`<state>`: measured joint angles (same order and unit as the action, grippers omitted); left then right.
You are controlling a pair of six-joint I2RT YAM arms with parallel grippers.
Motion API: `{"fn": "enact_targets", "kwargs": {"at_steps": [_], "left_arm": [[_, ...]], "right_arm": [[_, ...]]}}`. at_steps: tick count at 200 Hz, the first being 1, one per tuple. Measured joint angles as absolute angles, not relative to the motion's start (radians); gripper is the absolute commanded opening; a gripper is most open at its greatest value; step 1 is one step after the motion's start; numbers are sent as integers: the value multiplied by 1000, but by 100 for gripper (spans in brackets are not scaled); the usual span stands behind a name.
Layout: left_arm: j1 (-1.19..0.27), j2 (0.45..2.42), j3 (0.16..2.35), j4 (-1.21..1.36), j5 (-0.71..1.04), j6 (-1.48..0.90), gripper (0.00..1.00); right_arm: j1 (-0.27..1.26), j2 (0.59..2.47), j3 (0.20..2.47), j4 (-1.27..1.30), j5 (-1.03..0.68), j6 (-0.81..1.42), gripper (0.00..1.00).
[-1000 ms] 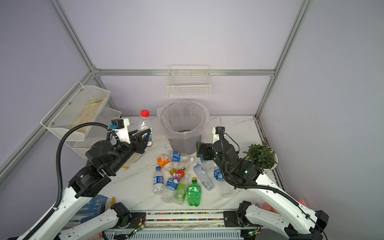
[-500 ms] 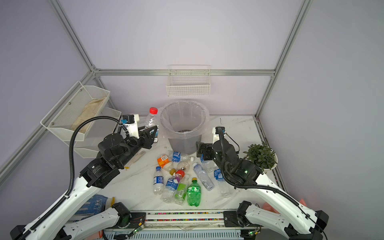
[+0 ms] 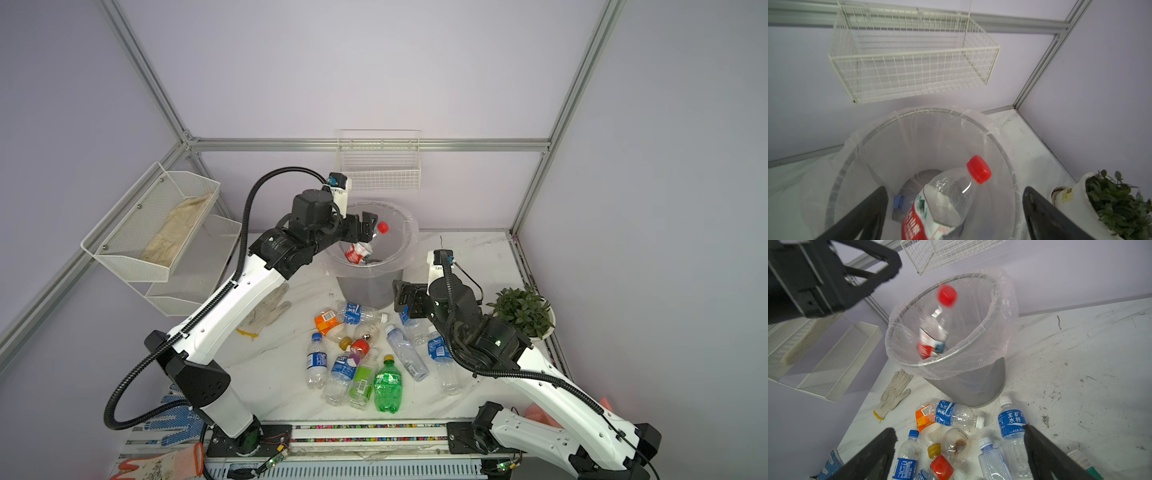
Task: Throw the plastic bottles in the bin
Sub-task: 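Open the left gripper over the bin to drop the bottle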
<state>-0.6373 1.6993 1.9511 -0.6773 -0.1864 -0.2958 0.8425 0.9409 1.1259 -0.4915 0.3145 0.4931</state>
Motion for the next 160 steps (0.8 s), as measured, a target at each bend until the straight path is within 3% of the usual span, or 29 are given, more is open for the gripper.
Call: {"fn": "enact_targets", "kwargs": {"at_steps": [88,160], "left_arm": [[-637,1217,1701,-609,-198,-322,100],[-637,1063,1412,-603,-215,-395,100]], "right_arm": [[842,939,1125,-506,309,493,97],[842,961,1114,-516,294,516,97]]}}
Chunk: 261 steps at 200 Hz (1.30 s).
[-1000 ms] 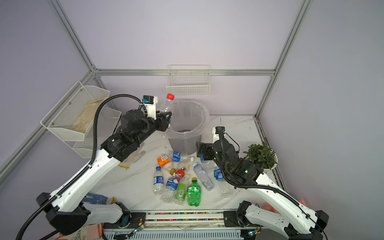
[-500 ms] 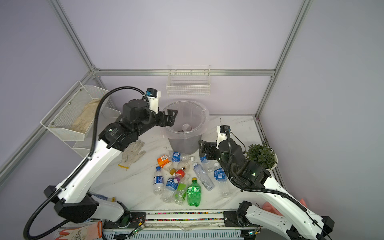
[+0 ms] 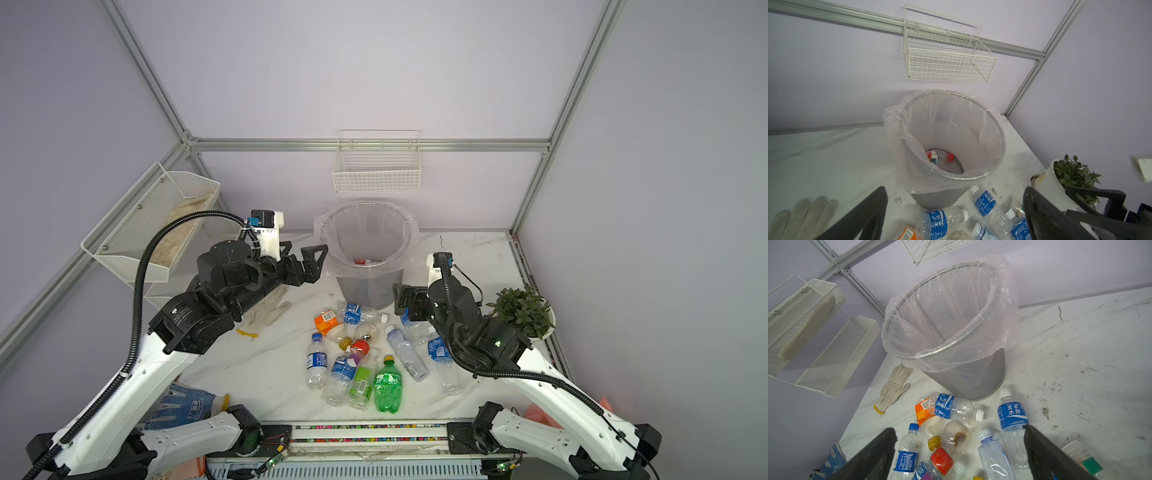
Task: Throw the plastic bottles in the bin
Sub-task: 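Open the left gripper over the bin to drop the bottle, then lower the right gripper onto a white-capped Ganten bottle while the left arm withdraws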
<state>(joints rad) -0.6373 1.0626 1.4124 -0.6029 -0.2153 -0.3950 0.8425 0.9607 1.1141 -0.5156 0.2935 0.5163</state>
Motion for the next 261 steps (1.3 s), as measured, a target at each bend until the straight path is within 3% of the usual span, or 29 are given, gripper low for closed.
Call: {"fn": "enact_targets", "kwargs": {"at_steps": [142,261], "left_arm": [[-637,796,1033,-635,-236,-541,99],[-637,672,910,-701,-241,-628,99]], "right_arm": [[842,1108,1000,-581,125,527,98],[842,1225,885,-591,91,542,94]]}}
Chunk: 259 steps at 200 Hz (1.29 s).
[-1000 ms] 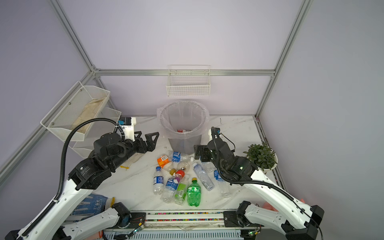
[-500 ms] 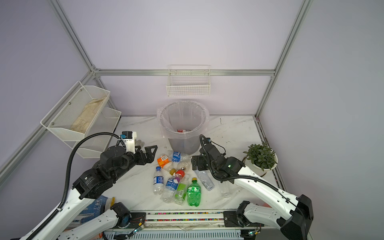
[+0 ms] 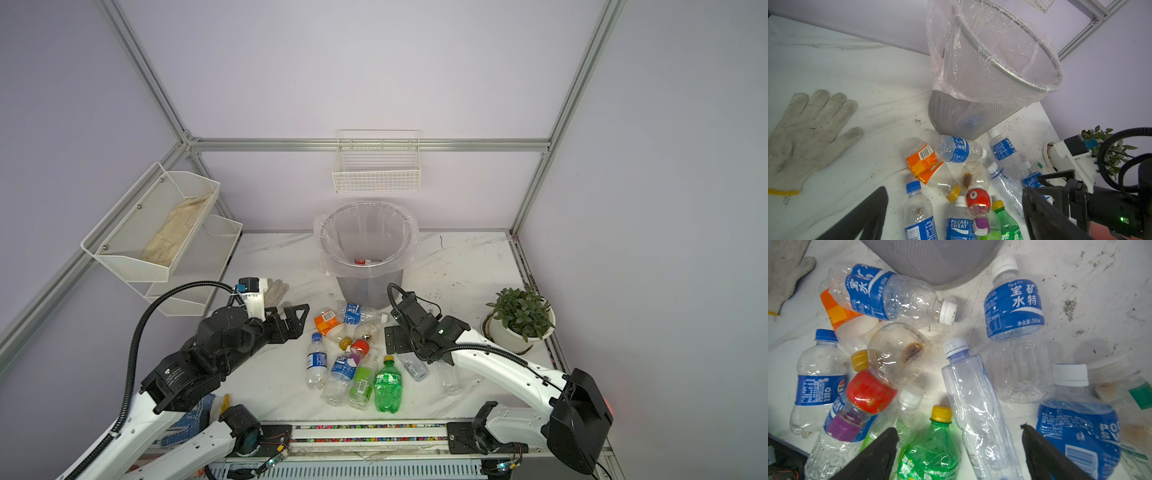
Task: Throw the plastic bottles in the bin
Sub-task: 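Lower the right gripper onto a white-capped Ganten bottle while the left arm withdraws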
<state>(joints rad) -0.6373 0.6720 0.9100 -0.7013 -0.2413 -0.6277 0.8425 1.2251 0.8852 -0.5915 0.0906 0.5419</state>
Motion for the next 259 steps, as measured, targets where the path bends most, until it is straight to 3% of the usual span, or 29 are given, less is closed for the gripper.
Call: {"fn": "enact_targets", "kwargs": {"at_steps": [135,226,259], "left_arm": [[-637,633,867,-729,-241,-672,98],[-637,599,850,-735,-237,-693,98],[-637,580,833,-738,-235,-699,97]], "right_arm": [[842,1225,826,-587,116,584,97],[842,1241,798,-576,107,591,79],[843,1281,787,-564,104,591,79]]}}
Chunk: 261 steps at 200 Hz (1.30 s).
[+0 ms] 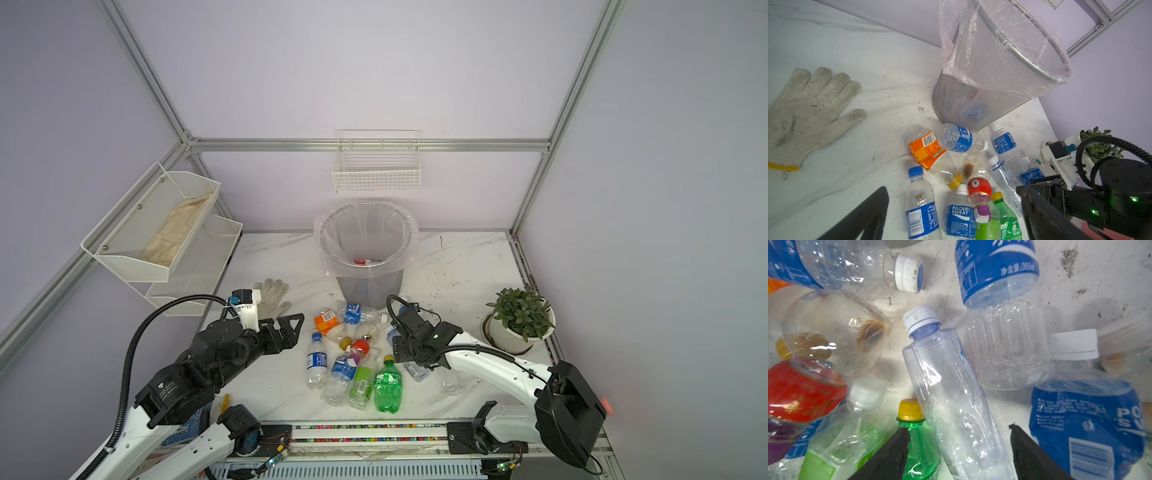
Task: Throw the plastic bottles in the bin
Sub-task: 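Lower the right gripper onto a white-capped Ganten bottle while the left arm withdraws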
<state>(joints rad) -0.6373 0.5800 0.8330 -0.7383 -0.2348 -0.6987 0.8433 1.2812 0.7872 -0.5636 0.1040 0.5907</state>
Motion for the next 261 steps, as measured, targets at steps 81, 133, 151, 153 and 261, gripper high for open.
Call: {"fn": "enact_targets", "kwargs": {"at_steps": [81,133,151,153,261], "left_arm": [[-637,567,820,-743,-234,-719,97],[-637,567,819,-743,-234,-723,97],[-637,564,818,-744,-234,-723,97],[-637,563,817,-743,-234,-723,97],[-637,556,806,-749,-235,-724,96]], "right_arm": [[849,1353,755,-527,104,598,74],[854,1372,742,-506,99,599,71],[856,1390,741,-497,96,599,69],[857,1392,740,-496,96,599,69],[872,1416,728,-474,89,609,40]]}}
